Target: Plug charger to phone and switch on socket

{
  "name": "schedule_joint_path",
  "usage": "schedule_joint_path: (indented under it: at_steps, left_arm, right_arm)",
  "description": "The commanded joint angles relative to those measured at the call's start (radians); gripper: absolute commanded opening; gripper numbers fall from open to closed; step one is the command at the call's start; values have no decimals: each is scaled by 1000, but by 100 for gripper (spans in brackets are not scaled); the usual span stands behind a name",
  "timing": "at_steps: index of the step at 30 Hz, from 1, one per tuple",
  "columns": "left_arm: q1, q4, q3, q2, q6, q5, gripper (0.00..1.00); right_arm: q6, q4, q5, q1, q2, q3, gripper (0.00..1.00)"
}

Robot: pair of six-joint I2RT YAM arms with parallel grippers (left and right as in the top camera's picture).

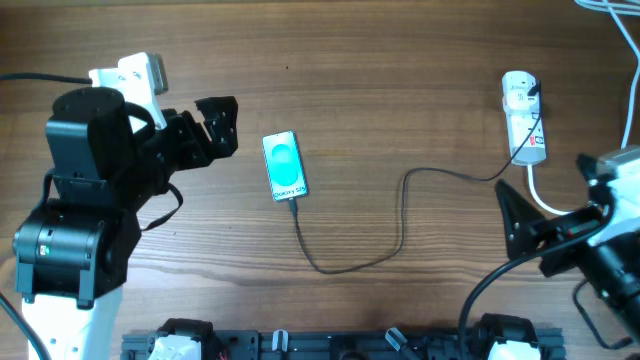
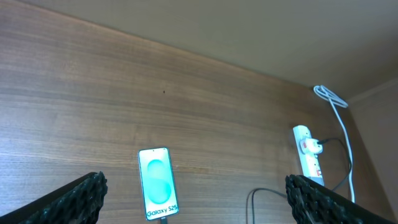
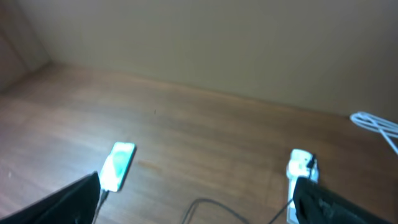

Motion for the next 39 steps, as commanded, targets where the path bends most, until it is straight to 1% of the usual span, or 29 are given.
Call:
schedule_joint_path:
  at_steps: [1, 4, 6, 9, 14, 18, 21, 30, 32, 39]
  left_arm:
    - [6, 3, 2, 0, 2, -9, 100]
    - [6, 3, 2, 0, 2, -9, 100]
    - [6, 3, 2, 0, 2, -9, 100]
    - [6, 3, 2, 0, 2, -9, 100]
    - [6, 3, 2, 0, 2, -9, 100]
    - [6, 3, 2, 0, 2, -9, 100]
    - [6, 3, 2, 0, 2, -9, 100]
    - [6, 3, 2, 0, 2, -9, 100]
    - [6, 3, 2, 0, 2, -9, 100]
    - [6, 3, 2, 0, 2, -9, 100]
  right_arm:
    - [-9, 177, 101, 57, -77, -215, 100]
    - [-7, 409, 102, 59, -174, -480, 100]
    - [19, 589, 102, 59, -264, -680, 99]
    - [50, 793, 102, 63, -403, -934, 100]
    - [70, 956, 105, 63, -574, -1220, 100]
    - [70, 992, 102, 63, -658, -1341, 100]
    - [72, 993, 101, 63, -698, -1396, 100]
    - [95, 1010, 102, 63, -728, -1410, 100]
    - [95, 1119, 102, 63, -728, -1452, 100]
    - [93, 1114, 102, 63, -727, -1452, 100]
